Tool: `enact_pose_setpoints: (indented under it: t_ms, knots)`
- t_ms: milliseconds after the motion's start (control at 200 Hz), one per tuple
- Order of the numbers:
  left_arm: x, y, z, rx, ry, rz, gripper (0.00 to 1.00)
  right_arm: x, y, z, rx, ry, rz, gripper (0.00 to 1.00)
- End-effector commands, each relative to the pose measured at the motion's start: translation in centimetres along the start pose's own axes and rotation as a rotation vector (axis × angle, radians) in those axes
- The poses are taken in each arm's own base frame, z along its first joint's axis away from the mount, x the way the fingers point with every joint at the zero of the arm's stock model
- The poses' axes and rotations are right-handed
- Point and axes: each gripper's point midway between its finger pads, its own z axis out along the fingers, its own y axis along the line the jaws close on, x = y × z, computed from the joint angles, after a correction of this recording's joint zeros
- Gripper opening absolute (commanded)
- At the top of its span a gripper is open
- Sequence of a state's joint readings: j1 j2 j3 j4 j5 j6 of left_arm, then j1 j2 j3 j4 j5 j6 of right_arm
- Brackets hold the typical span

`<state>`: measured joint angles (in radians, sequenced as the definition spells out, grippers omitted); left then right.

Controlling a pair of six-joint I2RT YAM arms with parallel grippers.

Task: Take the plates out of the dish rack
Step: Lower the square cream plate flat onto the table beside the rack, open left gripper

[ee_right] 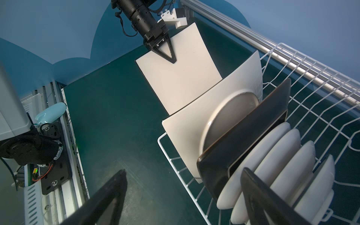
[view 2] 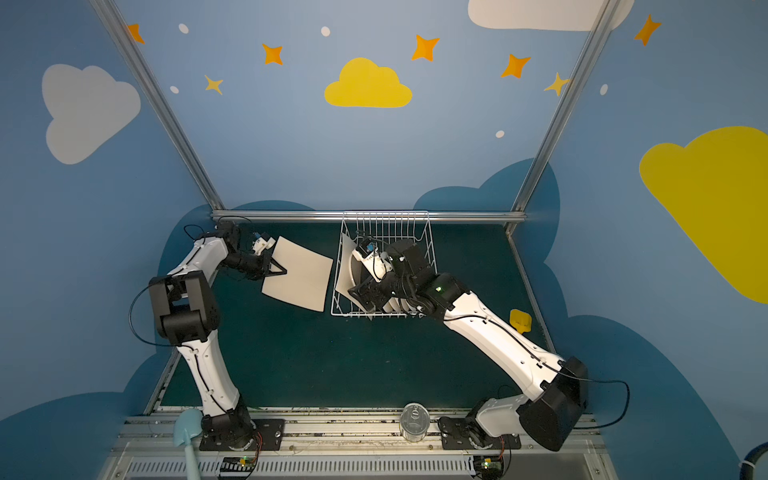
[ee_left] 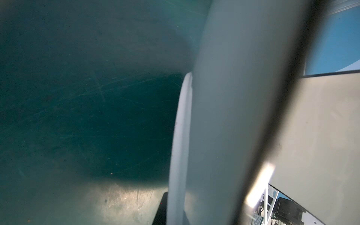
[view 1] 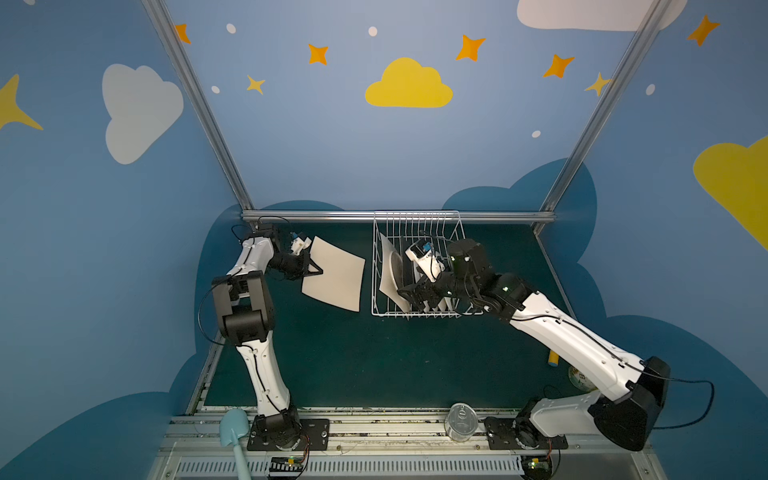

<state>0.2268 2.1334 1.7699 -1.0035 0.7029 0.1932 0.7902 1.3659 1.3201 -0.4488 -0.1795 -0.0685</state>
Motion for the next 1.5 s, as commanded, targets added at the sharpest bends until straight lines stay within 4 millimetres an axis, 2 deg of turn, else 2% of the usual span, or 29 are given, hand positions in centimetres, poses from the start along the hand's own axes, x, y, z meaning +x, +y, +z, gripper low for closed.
enact_pose_setpoints:
  t_ms: [0,200,355,506,636,781,1086,1141,1287,1397,1492]
  knots:
    - [-1.7,-2.6,-1.3,0.119,-0.051,0.038,0.03,-0.6,0.2,-1.2,0.012,-0.015,-0.013,0.91]
    - [-1.2,0.0,0.2,0.072,-0.006,-0.008,0.03,-0.6,0.3,-1.3,0.014,-0.015,-0.014,0.91]
    - [-1.3,1.8,0.1,0.048,0.001,-0.039,0.05,-0.4,0.3,-1.3,0.014,-0.009,-0.015,0.91]
    - [-1.6,2.8,-0.1,0.050,-0.006,-0.061,0.18,-0.2,0.4,-1.1,0.006,-0.003,-0.012,0.91]
    - [-1.8,3.6,0.1,0.059,-0.011,-0.083,0.21,-0.5,0.5,-1.3,0.007,0.010,-0.014,0.91]
    - [-1.8,4.8,0.4,0.058,-0.007,-0.108,0.32,-0.3,0.5,-1.7,0.023,0.010,-0.015,0.91]
    - [-2.1,6.6,1.0,0.026,0.004,-0.136,0.36,-0.5,0.5,-1.9,0.029,0.001,-0.012,0.91]
    - [-2.0,7.0,1.0,0.009,0.008,-0.142,0.41,-0.5,0.5,-1.9,0.027,0.000,-0.011,0.91]
    - [-1.4,8.1,0.8,-0.020,0.014,-0.166,0.45,-0.3,0.4,-1.9,0.034,0.012,-0.021,0.91]
    - [-1.0,8.6,0.7,-0.028,0.012,-0.182,0.55,-0.3,0.1,-2.1,0.059,0.015,-0.036,0.91]
    - [-0.6,9.2,0.6,-0.040,0.012,-0.191,0.57,-0.5,0.1,-2.3,0.061,0.006,-0.038,0.91]
